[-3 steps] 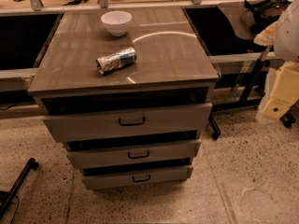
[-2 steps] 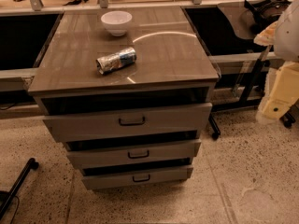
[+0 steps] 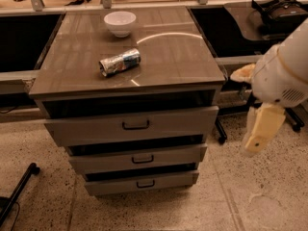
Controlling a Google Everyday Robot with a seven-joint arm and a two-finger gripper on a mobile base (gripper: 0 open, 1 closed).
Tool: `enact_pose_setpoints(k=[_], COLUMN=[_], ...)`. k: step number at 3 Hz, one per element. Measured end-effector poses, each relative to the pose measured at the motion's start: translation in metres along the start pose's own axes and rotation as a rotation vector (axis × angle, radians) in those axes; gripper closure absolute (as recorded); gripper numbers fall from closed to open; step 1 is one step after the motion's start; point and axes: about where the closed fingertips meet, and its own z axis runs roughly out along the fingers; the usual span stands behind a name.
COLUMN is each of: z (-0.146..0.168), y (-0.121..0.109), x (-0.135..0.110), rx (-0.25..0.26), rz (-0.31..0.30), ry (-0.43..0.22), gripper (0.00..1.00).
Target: Open bottom drawer
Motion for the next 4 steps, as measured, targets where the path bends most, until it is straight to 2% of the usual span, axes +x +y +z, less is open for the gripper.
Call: enact_pose_setpoints(k=[1, 2, 3, 4], z=[0.052, 0.053, 0.086, 0.136], y=[0.018, 0.018, 0.025, 0.037], x=[-0.001, -0.001, 0.001, 0.004], rx=[-0.047, -0.047, -0.046, -0.049], rz=[-0.022, -0.023, -0.04, -0.08], ry=[-0.066, -0.067, -0.086, -0.123], gripper=[0.0, 0.0, 0.0, 0.0])
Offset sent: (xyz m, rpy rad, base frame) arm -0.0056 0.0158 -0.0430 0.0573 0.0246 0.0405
